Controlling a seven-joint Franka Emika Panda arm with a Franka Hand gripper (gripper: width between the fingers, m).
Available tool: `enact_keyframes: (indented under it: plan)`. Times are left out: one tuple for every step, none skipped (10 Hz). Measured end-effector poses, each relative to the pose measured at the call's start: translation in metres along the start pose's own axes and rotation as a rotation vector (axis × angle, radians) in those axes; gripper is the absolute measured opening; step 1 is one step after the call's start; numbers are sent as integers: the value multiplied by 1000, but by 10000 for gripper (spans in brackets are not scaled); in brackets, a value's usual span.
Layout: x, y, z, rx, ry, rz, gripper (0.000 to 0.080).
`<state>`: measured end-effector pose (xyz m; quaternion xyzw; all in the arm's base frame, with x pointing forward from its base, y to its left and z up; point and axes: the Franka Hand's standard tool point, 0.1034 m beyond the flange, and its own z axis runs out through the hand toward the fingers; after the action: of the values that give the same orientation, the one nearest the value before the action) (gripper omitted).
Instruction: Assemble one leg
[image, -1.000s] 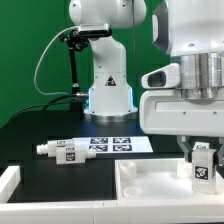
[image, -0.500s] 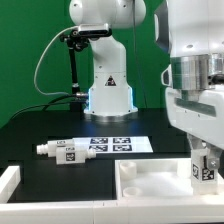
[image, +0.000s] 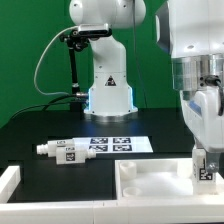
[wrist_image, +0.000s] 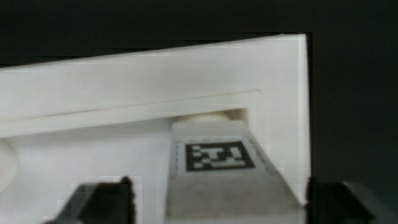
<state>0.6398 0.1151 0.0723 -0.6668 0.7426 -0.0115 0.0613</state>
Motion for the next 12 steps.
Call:
enact_keyframes:
  plan:
    - [2, -2, 2, 19, 10, -266, 592]
    - [1, -1, 2, 22, 13, -481, 632]
    - [-2, -1, 2, 22, 11, -656, 632]
    - [-1, -1, 3, 21, 11, -656, 646]
    - [0, -1, 3, 21, 12, -708, 646]
    - [0, -1, 3, 20, 13, -780, 649]
    - [0, -1, 3, 16, 18, -876, 649]
    - [0, -5, 1, 3, 43, -1193, 649]
    - [-2, -4, 2, 6, 45, -1310, 649]
    - [-2, -4, 2, 8, 40, -1233, 626]
    - [-2, -4, 2, 8, 41, -1230, 626]
    - [-2, -4, 2, 9, 40, -1215, 457]
